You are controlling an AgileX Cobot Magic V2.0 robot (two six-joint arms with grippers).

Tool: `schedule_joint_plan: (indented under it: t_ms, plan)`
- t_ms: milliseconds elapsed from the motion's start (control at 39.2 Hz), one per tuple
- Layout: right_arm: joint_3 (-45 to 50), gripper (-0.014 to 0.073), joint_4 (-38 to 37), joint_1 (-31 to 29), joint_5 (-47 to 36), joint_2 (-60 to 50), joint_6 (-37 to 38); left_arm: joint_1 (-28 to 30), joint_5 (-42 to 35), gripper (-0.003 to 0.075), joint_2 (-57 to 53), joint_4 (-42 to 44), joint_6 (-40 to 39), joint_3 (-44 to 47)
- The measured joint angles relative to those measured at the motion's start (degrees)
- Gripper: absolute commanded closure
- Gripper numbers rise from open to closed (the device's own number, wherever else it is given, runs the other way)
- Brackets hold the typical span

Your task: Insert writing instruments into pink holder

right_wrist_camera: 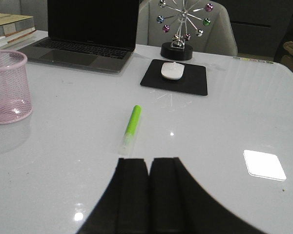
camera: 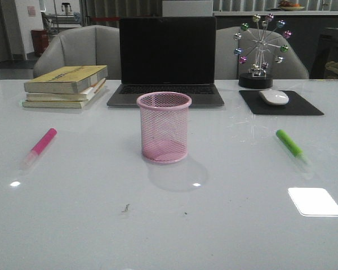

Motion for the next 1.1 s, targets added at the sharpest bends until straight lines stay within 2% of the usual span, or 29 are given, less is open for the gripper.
schedule_joint_plan:
  t_ms: [1097]
  plan:
    - [0.0, 0.0566, 0.0, 0.0, -0.1, 0.0, 0.0, 0.0, 0.0, 0.0629, 0.0, -1.0, 0.0, 0.0]
